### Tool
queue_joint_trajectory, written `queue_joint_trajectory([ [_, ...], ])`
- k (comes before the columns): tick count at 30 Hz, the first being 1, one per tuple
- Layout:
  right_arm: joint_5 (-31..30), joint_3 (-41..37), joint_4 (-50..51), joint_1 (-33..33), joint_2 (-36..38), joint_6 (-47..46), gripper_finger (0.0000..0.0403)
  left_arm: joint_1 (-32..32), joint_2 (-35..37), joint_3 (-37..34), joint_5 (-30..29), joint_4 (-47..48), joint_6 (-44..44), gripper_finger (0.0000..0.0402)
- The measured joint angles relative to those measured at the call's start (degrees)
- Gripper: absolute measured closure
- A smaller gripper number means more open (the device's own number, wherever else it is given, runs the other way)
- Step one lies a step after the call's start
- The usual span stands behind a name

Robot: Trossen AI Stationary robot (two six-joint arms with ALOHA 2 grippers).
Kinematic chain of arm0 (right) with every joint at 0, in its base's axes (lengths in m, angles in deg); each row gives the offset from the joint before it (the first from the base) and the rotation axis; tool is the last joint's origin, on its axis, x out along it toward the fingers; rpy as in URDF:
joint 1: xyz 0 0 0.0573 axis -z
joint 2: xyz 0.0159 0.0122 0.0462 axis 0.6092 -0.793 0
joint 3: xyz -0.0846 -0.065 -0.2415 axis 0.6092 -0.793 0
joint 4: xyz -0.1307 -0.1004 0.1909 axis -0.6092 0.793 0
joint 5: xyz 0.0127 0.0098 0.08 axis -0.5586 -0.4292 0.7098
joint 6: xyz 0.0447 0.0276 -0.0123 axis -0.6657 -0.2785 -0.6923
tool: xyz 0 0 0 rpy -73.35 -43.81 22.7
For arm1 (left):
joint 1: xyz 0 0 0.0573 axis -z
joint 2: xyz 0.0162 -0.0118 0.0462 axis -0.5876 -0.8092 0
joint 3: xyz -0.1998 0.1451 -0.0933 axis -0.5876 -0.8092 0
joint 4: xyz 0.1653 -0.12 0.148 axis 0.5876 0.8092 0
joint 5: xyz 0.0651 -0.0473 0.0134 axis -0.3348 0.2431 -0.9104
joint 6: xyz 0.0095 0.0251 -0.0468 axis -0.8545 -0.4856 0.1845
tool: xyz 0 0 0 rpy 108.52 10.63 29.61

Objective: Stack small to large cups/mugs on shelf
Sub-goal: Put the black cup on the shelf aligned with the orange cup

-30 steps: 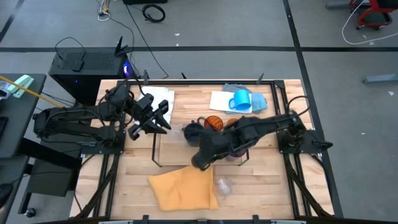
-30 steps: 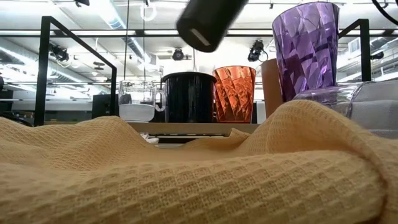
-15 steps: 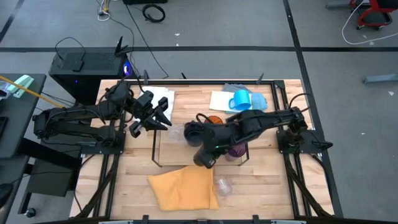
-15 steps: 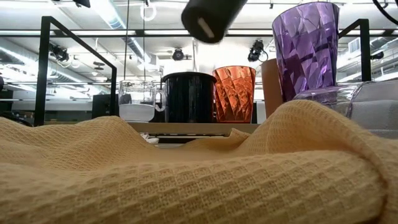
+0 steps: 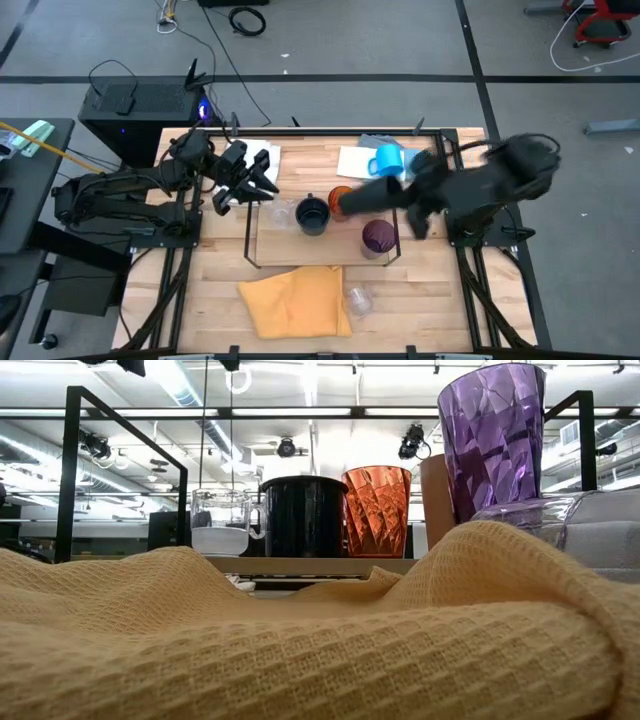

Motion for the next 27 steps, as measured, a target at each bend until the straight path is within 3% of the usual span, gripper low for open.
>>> queue_joint_trajectory([
  [5, -16.8, 0.0, 0.3, -6.5, 6.5, 6.4, 0.0403, -1.9, 0.0, 0.0, -2.7, 0.0, 1.3, 0.0294],
  [9, -23.6, -1.5, 1.6, -11.3, 12.0, 8.1, 0.0403, -2.7, 0.0, 0.0, -6.0, -0.1, 1.5, 0.0294],
  [13, -24.6, -7.6, 1.6, -12.7, 19.4, 8.9, 0.0403, -2.8, 0.0, 0.0, -10.1, -0.1, 1.5, 0.0294],
  [19, -24.0, -25.4, 0.2, -12.7, 31.2, 4.9, 0.0403, -2.8, 0.0, 0.0, -15.0, -0.1, 1.0, 0.0294],
  [24, -21.7, -44.1, -10.0, -12.7, 41.4, 4.5, 0.0403, -2.8, 0.0, 0.0, -18.0, -0.1, 1.1, 0.0295],
  [27, -21.6, -53.6, -21.3, -12.7, 48.2, 9.8, 0.0403, -2.8, 0.0, 0.0, -19.4, -0.1, 1.5, 0.0296],
])
